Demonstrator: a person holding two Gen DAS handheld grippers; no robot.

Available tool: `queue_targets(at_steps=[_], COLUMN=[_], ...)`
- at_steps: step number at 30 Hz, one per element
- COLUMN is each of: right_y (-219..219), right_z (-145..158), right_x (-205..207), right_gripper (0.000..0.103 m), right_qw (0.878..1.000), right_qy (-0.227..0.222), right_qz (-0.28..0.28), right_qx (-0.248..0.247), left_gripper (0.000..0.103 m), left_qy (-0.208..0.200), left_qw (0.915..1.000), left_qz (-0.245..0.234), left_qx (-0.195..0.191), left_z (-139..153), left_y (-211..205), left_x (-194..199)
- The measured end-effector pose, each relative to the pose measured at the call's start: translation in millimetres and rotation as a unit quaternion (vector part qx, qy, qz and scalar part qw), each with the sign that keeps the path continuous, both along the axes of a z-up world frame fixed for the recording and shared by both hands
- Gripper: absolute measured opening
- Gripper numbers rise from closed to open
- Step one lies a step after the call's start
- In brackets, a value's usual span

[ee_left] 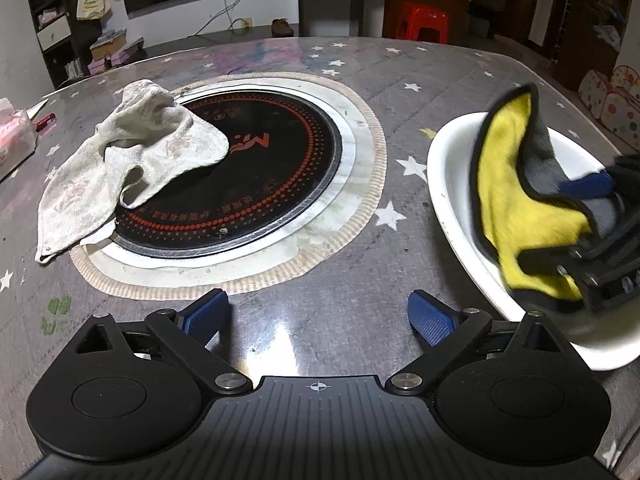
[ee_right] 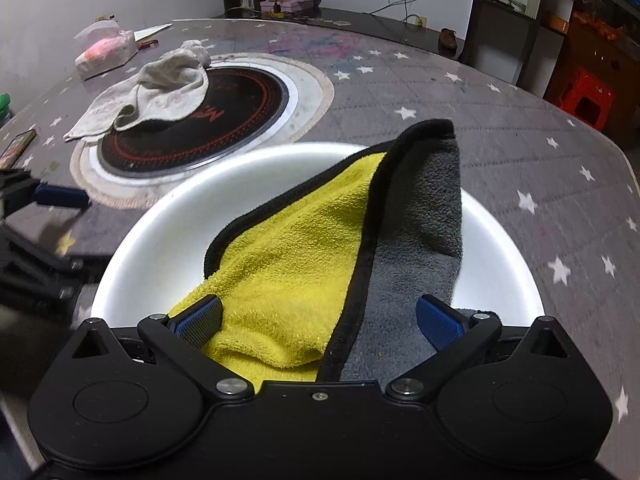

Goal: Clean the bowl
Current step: 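Open the left gripper off the rim while the right gripper keeps wiping inside the bowl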

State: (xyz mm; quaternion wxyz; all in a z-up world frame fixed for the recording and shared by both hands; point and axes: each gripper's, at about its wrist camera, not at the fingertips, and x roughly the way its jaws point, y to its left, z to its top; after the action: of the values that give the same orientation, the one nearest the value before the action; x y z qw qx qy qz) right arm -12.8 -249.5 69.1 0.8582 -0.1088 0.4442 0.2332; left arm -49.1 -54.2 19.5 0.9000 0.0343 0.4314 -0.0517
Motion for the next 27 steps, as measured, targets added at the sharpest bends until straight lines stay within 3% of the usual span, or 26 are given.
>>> queue_targets(at_steps=[11,27], right_y=[7,21], right_z=[3,-5], right_x=[-16,30], right_gripper=[0.103,0.103], right_qw=[1.0,1.0], right_qy=[0.014,-0.015], right_qz=[0.004,-0.023], right_qx=[-0.01,0.014], left_gripper=[0.1,0.103], left_qy=[-0.001,-0.01], left_qw=[1.0,0.9999], left_qz=[0.002,-0.009], left_qx=[0.001,-0.006], left_z=[-1,-2], left_y=[0,6], left_x=[1,11])
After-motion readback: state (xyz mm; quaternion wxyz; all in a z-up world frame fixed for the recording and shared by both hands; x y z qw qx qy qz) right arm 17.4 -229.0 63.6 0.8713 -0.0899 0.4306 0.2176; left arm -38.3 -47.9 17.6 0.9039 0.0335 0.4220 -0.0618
